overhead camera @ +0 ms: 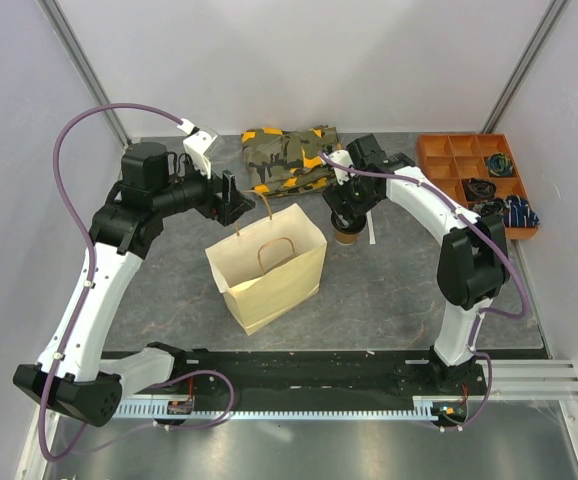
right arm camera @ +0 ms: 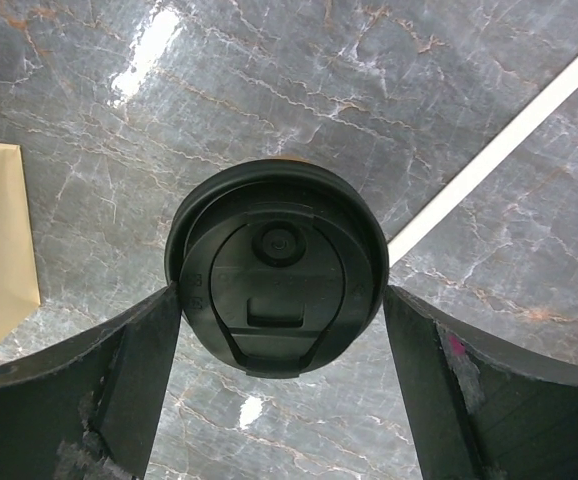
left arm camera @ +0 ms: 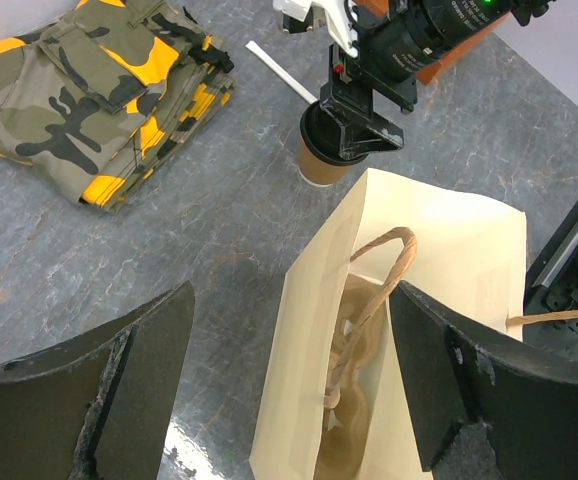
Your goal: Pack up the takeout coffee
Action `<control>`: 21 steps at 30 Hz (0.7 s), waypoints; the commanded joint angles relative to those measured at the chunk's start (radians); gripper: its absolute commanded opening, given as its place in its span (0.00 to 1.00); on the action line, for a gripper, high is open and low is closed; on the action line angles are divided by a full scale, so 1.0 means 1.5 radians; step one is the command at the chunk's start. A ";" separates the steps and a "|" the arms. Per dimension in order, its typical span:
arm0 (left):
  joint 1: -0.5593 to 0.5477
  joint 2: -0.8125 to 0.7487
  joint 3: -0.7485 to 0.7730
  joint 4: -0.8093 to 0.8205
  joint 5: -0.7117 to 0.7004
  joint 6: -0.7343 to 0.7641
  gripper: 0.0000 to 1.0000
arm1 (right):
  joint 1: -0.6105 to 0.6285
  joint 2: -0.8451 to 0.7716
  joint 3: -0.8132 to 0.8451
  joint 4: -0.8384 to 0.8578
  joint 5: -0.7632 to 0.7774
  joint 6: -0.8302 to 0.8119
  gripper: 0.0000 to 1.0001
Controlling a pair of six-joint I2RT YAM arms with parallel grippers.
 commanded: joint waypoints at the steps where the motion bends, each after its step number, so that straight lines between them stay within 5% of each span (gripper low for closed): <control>1: 0.004 0.004 0.007 0.021 0.000 -0.012 0.86 | 0.003 -0.004 -0.004 0.016 -0.013 0.010 0.91; 21: 0.005 0.008 0.012 0.017 0.007 -0.012 0.85 | 0.004 -0.013 -0.034 0.047 -0.008 0.019 0.79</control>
